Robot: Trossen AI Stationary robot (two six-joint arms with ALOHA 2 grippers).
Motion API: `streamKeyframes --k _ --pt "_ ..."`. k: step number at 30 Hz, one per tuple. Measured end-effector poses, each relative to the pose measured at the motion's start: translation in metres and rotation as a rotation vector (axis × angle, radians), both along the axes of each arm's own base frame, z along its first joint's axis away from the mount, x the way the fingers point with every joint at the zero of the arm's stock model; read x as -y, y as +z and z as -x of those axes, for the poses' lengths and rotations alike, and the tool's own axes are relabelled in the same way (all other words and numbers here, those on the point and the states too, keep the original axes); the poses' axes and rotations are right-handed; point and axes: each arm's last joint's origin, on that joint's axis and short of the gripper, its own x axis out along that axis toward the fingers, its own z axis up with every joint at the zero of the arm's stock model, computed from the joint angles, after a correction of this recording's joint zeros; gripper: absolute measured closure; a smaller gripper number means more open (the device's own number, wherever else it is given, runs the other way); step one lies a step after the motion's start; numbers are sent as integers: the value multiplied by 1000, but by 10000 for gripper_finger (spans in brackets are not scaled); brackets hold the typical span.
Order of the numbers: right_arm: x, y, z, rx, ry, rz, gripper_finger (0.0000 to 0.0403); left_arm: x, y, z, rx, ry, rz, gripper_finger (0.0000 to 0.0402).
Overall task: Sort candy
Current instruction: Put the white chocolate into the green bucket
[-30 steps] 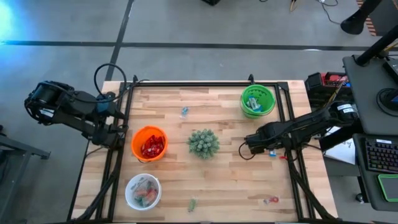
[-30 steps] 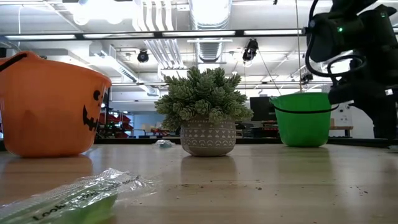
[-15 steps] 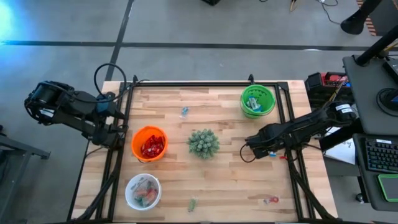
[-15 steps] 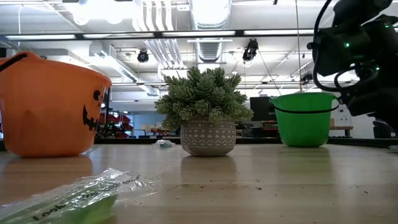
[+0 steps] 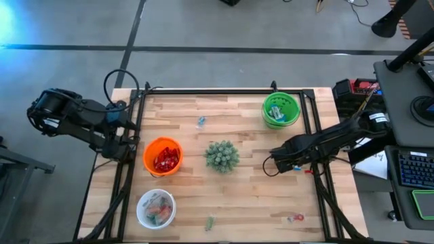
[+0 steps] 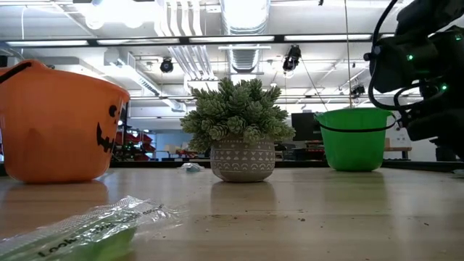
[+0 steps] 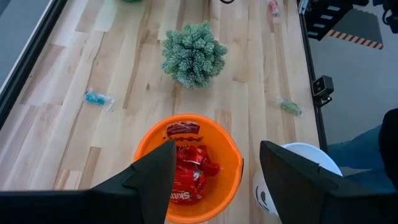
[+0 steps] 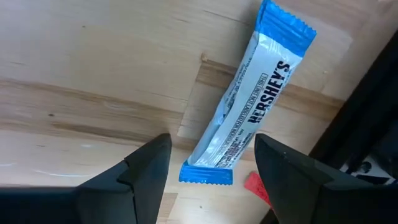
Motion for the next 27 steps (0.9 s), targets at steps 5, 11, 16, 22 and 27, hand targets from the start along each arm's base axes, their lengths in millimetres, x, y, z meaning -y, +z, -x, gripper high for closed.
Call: streamKeyframes --k 5,11,16,22,27 --pt "1 -7 5 7 2 8 187 1 0 -3 -2 7 7 187" --pt "5 -16 11 18 -25 -2 216 2 0 -8 -3 15 14 187" --pt "10 -18 10 28 -47 -22 255 3 -1 -11 -13 15 12 187" --pt "13 -18 10 30 -64 -26 327 4 -1 -15 -24 15 8 187" --pt "13 -18 10 33 -59 -41 363 4 -2 -16 -28 14 6 187"
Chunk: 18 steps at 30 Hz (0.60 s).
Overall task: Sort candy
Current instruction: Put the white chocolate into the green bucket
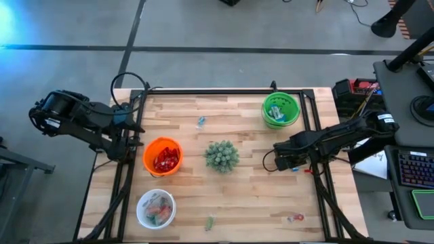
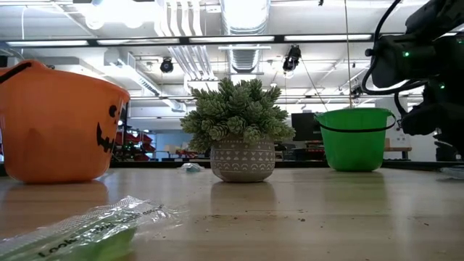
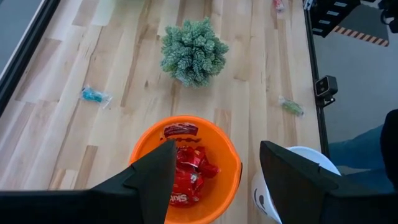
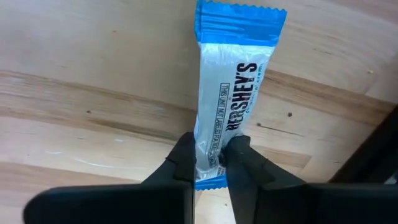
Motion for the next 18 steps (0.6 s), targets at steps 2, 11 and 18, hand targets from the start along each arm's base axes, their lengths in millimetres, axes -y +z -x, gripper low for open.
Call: streamKeyframes --k 2,11,18 --pt "0 1 -1 4 0 -3 363 0 0 0 0 -1 0 187" --pt "-1 32 -17 74 -11 57 389 0 0 4 2 -14 15 187" --pt "-3 75 -41 199 8 98 389 -2 -3 9 -58 14 39 187"
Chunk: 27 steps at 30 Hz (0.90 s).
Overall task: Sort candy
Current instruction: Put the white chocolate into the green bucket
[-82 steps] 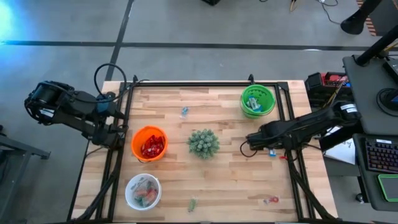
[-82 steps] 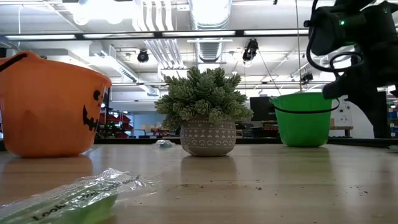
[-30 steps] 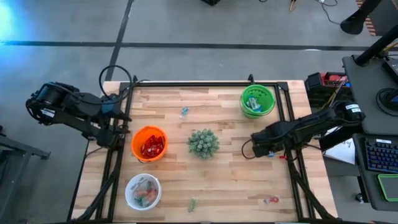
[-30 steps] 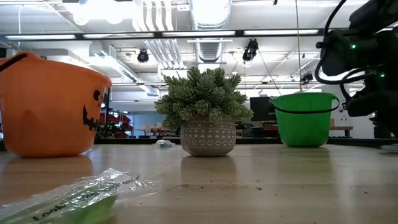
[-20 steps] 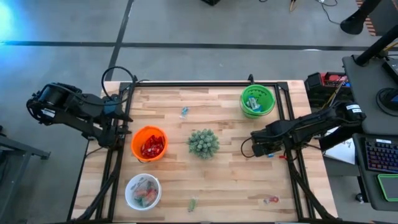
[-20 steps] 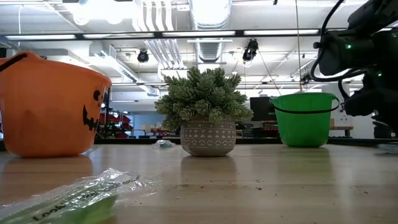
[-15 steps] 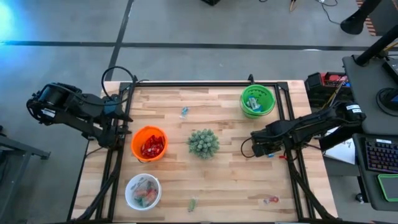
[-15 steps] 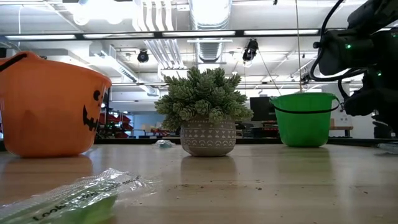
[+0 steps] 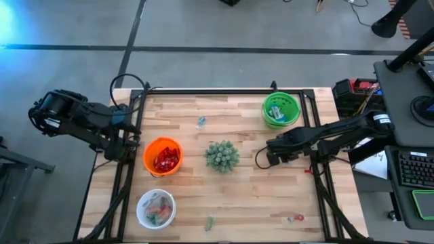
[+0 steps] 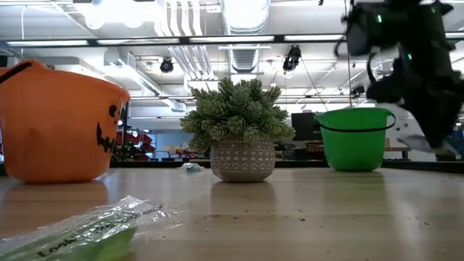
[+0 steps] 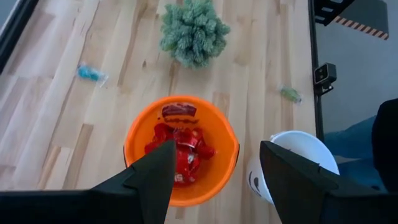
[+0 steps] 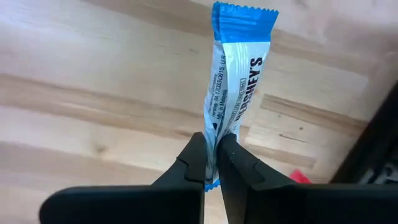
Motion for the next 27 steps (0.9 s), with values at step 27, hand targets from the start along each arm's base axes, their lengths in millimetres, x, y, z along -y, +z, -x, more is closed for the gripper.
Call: streamKeyframes --k 27 --pt "101 113 -10 96 111 347 392 3 -4 -19 -50 49 -67 187"
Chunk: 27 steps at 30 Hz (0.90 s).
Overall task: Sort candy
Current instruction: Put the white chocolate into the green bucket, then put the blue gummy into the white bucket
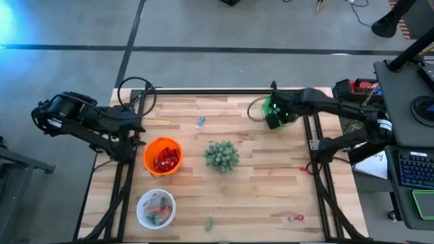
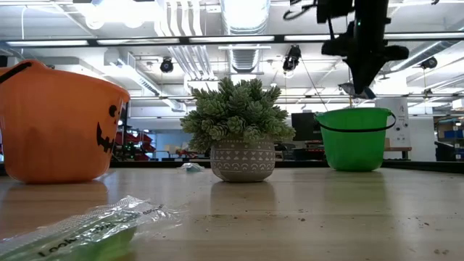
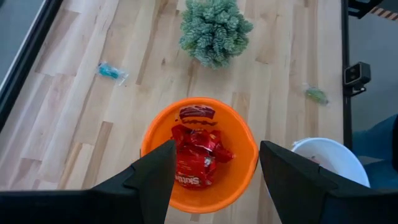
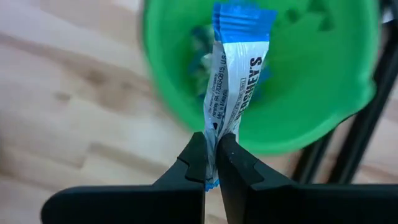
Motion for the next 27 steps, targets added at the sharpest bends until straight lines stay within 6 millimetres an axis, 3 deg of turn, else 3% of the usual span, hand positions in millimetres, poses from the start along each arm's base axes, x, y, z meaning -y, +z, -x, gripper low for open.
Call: streamKeyframes --k 5,11,20,27 --pt "36 -1 18 -21 -27 10 393 1 -1 -4 -11 1 -5 192" --pt "71 1 26 159 1 -11 388 1 -2 -8 -16 24 -40 207" --pt "83 -15 21 91 59 -57 330 2 -3 -12 -25 28 -49 210" --pt "86 -20 17 76 61 -74 264 1 -4 -16 -22 56 -109 189"
